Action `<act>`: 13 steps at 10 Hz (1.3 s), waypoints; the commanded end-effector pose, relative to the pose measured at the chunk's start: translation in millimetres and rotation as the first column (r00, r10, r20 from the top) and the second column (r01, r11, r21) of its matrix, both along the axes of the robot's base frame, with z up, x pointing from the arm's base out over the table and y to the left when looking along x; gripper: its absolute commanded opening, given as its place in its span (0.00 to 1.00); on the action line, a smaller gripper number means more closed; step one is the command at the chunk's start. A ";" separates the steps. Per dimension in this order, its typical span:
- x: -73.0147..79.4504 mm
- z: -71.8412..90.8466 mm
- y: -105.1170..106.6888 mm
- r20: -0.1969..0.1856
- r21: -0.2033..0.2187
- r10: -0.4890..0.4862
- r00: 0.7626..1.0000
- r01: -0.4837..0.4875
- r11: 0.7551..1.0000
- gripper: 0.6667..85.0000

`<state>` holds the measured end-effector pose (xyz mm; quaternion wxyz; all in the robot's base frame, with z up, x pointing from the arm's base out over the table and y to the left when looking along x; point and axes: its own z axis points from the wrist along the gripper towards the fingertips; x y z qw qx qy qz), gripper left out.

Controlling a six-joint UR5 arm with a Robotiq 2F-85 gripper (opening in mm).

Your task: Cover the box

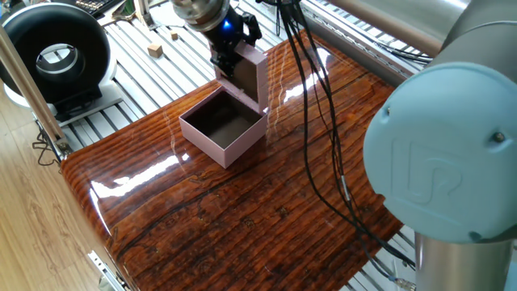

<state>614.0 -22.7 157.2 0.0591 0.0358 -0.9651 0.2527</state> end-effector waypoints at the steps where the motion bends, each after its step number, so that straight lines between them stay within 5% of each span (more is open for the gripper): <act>1: -11.6 15.0 -13.2 -0.064 0.000 0.030 0.998 -0.030 1.000 0.00; 4: -15.1 26.5 -19.8 -0.088 -0.042 0.059 0.994 -0.063 0.997 0.00; 6: -28.1 18.8 14.0 -0.091 0.079 -0.013 0.996 0.020 0.997 0.00; 9: -42.3 17.9 43.1 -0.110 0.189 -0.072 0.991 0.092 0.978 0.00; 13: -67.2 23.7 109.9 -0.175 0.392 -0.175 0.969 0.232 0.890 0.00</act>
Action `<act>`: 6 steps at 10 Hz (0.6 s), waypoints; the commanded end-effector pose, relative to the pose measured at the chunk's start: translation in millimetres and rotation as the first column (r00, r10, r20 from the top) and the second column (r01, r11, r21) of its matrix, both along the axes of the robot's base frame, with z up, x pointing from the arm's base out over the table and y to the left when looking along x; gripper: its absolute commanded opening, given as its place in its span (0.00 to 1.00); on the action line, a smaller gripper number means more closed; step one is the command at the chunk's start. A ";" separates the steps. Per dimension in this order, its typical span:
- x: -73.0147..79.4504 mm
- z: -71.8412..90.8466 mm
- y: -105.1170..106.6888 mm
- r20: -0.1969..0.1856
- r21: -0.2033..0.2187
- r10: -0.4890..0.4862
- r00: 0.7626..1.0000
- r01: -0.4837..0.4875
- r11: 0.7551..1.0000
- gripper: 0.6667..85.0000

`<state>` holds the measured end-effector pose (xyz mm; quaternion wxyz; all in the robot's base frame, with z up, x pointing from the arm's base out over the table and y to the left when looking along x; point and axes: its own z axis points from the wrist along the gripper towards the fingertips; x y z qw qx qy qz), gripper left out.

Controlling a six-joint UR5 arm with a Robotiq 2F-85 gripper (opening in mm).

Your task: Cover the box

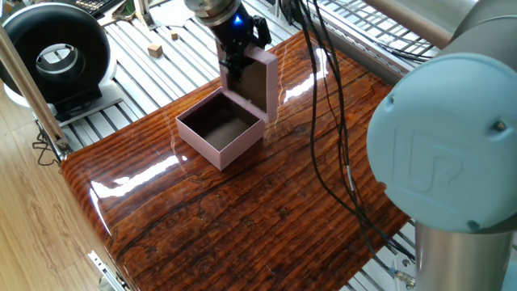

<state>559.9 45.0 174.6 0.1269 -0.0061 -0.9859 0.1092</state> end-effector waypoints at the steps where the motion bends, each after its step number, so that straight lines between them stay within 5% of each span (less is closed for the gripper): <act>1: -13.0 5.9 52.7 -0.027 0.166 -0.098 0.995 0.101 0.981 0.00; 6: -9.9 0.3 103.8 -0.013 0.265 -0.142 0.990 0.141 0.954 0.00</act>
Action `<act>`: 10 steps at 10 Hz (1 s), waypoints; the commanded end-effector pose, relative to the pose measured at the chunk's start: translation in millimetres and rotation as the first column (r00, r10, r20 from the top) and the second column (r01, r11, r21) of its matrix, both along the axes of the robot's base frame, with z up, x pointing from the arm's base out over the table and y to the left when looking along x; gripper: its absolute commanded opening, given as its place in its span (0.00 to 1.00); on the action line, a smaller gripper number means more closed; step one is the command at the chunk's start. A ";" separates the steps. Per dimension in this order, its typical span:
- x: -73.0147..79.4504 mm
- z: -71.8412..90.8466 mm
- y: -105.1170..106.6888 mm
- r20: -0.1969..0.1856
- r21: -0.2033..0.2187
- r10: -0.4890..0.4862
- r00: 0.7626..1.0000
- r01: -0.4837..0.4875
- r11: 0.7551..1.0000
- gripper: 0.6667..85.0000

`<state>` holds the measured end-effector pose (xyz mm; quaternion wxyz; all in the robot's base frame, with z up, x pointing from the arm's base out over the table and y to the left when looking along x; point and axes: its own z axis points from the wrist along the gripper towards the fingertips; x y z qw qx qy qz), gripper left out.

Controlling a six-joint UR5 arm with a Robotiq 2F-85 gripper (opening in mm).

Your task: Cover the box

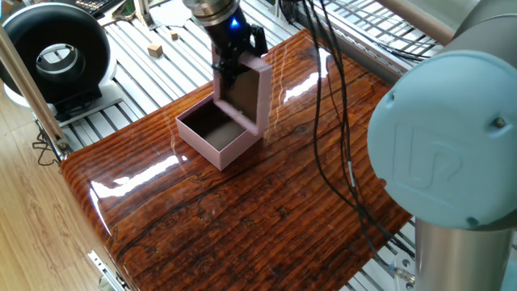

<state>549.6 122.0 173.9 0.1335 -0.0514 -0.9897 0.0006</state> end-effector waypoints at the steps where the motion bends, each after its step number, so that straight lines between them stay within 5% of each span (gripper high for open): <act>1: -0.1 -0.1 28.3 0.007 0.061 -0.022 1.000 0.021 0.998 0.00; 8: 11.0 -24.8 27.8 0.032 0.019 -0.001 0.999 0.001 1.000 0.00; 10: 8.5 -31.8 19.6 0.013 -0.006 0.020 1.000 -0.020 1.000 0.00</act>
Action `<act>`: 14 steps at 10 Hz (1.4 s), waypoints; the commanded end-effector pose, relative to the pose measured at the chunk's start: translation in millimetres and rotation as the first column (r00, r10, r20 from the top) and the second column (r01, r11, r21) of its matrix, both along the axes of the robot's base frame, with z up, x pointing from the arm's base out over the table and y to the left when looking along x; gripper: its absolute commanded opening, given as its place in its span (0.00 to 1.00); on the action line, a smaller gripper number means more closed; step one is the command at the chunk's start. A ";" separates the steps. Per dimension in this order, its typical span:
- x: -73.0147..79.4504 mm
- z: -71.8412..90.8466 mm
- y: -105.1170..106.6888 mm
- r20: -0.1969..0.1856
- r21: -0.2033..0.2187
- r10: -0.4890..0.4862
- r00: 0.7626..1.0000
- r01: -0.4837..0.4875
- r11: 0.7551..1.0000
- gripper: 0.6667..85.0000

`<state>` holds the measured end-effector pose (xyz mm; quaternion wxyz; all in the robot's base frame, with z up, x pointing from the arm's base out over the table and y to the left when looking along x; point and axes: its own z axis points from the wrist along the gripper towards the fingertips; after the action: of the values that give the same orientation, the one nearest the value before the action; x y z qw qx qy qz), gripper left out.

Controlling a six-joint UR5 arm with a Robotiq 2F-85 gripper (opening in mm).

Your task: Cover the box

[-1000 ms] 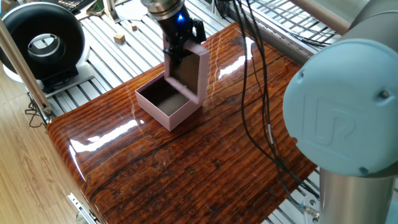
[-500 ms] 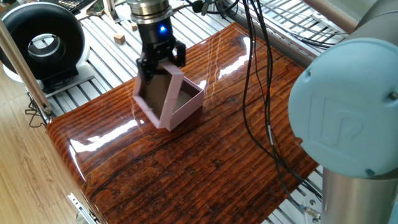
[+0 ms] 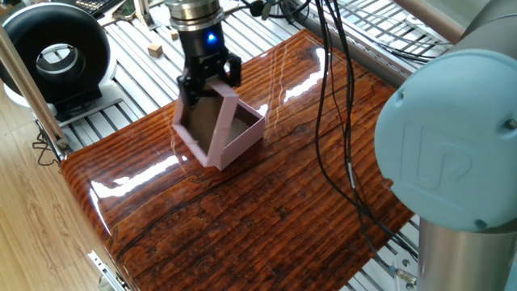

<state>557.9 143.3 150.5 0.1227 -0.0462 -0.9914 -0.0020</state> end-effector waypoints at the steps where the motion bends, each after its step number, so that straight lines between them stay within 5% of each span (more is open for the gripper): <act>1: -1.9 -12.0 -10.2 -0.019 -0.038 0.028 0.999 -0.028 0.999 0.00; 9: -6.7 -18.2 -46.2 -0.032 -0.120 0.098 0.995 -0.101 0.988 0.00; 14: -11.2 -25.5 -89.4 -0.029 -0.209 0.182 0.983 -0.184 0.960 0.00</act>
<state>549.4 68.8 127.3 0.1255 0.0193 -0.9867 0.1012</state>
